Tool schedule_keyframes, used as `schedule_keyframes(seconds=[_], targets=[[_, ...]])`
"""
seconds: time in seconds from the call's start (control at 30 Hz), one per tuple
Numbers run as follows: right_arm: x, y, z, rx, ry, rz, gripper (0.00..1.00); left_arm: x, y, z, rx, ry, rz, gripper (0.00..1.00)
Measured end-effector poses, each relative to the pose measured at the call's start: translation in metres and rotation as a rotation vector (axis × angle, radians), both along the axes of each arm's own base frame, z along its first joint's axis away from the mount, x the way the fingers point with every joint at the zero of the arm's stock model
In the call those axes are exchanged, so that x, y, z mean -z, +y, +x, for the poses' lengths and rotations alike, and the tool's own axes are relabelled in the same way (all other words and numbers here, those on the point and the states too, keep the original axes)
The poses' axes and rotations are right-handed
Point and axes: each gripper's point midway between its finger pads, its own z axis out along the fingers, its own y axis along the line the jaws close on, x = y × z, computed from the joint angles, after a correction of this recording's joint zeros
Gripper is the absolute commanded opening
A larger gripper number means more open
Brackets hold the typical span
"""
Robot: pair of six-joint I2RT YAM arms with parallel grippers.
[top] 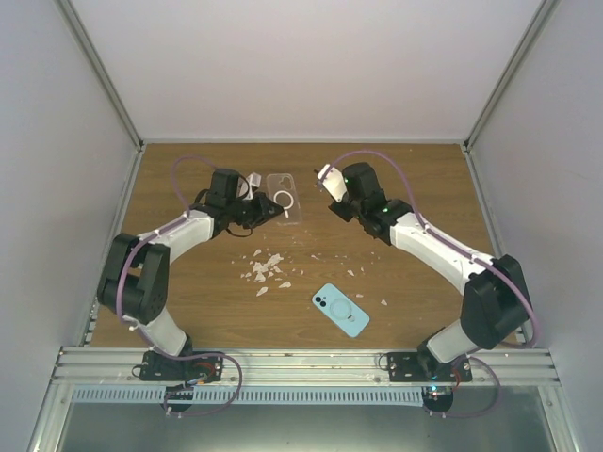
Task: Take the phone out of the phone case
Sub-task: Place the phone at the center of the board.
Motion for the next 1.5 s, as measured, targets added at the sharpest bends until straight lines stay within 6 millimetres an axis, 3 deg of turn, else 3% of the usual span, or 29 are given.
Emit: schedule_keyframes(seconds=[0.2, 0.4, 0.57, 0.9, 1.13, 1.33, 1.5], targets=[[0.002, -0.006, 0.012, 0.048, -0.067, -0.025, 0.0, 0.014, -0.01, 0.005, 0.07, 0.013, -0.011, 0.0], [0.026, -0.001, 0.026, 0.076, -0.084, -0.067, 0.01, 0.019, -0.014, 0.009, 0.104, 0.007, -0.011, 0.0], [0.055, 0.01, 0.026, 0.064, -0.077, -0.119, 0.01, 0.033, -0.008, 0.009, 0.104, 0.029, 0.011, 0.0], [0.08, 0.039, 0.019, 0.022, -0.097, -0.166, 0.0, 0.049, 0.005, 0.013, 0.08, 0.064, 0.04, 0.0], [0.082, 0.029, 0.022, 0.047, -0.114, -0.175, 0.01, 0.053, -0.009, 0.025, 0.125, 0.063, 0.014, 0.0], [0.11, -0.019, 0.013, 0.097, -0.073, -0.252, 0.0, 0.032, -0.04, 0.033, 0.185, -0.01, -0.003, 0.0], [0.109, -0.04, 0.001, 0.117, -0.081, -0.267, 0.01, 0.036, -0.047, 0.03, 0.197, -0.007, 0.0, 0.0]])
